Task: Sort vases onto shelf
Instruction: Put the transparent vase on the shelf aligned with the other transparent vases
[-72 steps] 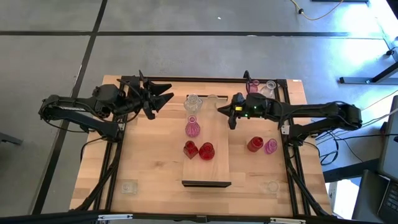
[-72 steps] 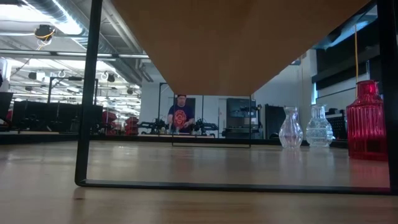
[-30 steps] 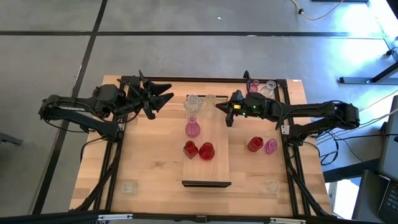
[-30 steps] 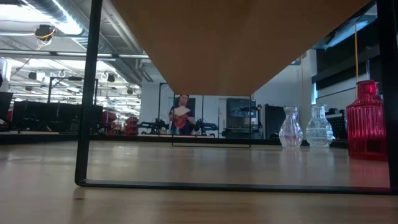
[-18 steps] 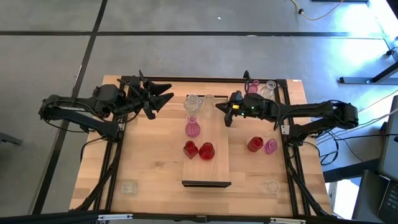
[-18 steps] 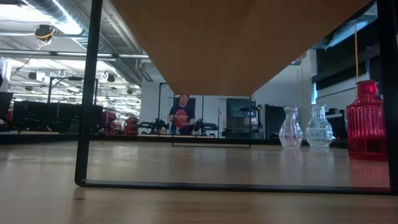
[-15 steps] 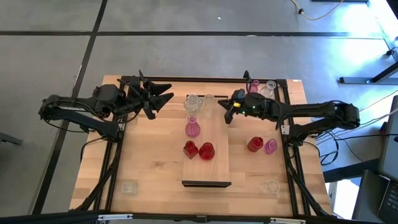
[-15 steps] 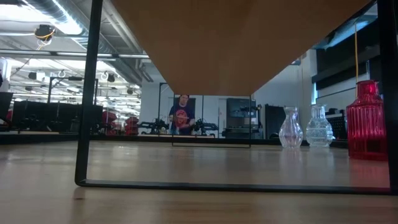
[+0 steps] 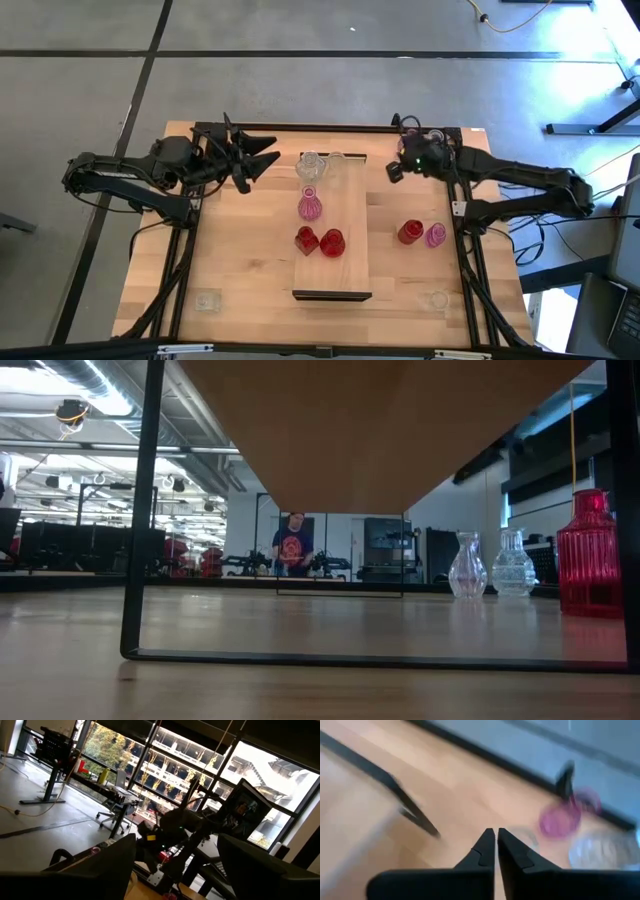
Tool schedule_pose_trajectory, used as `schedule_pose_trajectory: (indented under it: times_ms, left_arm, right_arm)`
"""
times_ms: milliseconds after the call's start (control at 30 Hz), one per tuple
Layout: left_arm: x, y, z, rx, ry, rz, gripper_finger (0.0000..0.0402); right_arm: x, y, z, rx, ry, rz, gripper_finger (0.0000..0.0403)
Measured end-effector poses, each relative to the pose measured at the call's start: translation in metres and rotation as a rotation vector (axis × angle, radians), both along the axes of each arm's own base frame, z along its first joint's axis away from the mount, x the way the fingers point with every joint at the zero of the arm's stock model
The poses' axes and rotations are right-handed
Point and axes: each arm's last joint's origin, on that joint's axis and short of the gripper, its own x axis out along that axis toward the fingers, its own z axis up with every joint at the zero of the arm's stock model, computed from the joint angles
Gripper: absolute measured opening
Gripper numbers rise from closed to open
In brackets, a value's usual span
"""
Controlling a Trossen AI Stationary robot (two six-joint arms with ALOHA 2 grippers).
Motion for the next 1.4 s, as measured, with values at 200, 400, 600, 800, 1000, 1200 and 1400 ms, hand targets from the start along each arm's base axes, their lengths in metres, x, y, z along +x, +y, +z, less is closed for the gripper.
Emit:
schedule_pose_trajectory:
  times_ms: [200,400,600,800,1000,1200,1400]
  left_arm:
    - [0.000,0.000,0.000,0.009,0.005,-0.010,0.0274]
    - [0.000,-0.001,0.000,0.010,0.008,-0.019,0.0274]
    - [0.000,-0.001,-0.001,0.011,0.009,-0.019,0.0274]
    - [0.000,-0.001,-0.001,0.011,0.008,-0.019,0.0274]
    - [0.000,-0.001,0.000,0.009,0.006,-0.041,0.0274]
    - [0.000,-0.002,0.000,0.007,0.005,-0.049,0.0274]
    - [0.000,-0.003,0.000,0.007,0.005,-0.050,0.0274]
  right_arm:
    - [-0.015,-0.036,-0.006,0.160,-0.075,-0.090,0.0095]
    - [-0.030,-0.055,-0.008,0.231,-0.101,-0.157,0.0180]
    - [-0.030,-0.060,-0.015,0.268,-0.060,-0.177,0.0185]
    - [-0.021,-0.066,-0.028,0.314,-0.009,-0.177,0.0149]
    - [-0.015,-0.069,-0.038,0.361,0.024,-0.166,0.0123]
    - [-0.014,-0.069,-0.044,0.396,0.052,-0.149,0.0106]
    - [-0.014,-0.070,-0.044,0.374,0.081,-0.098,0.0057]
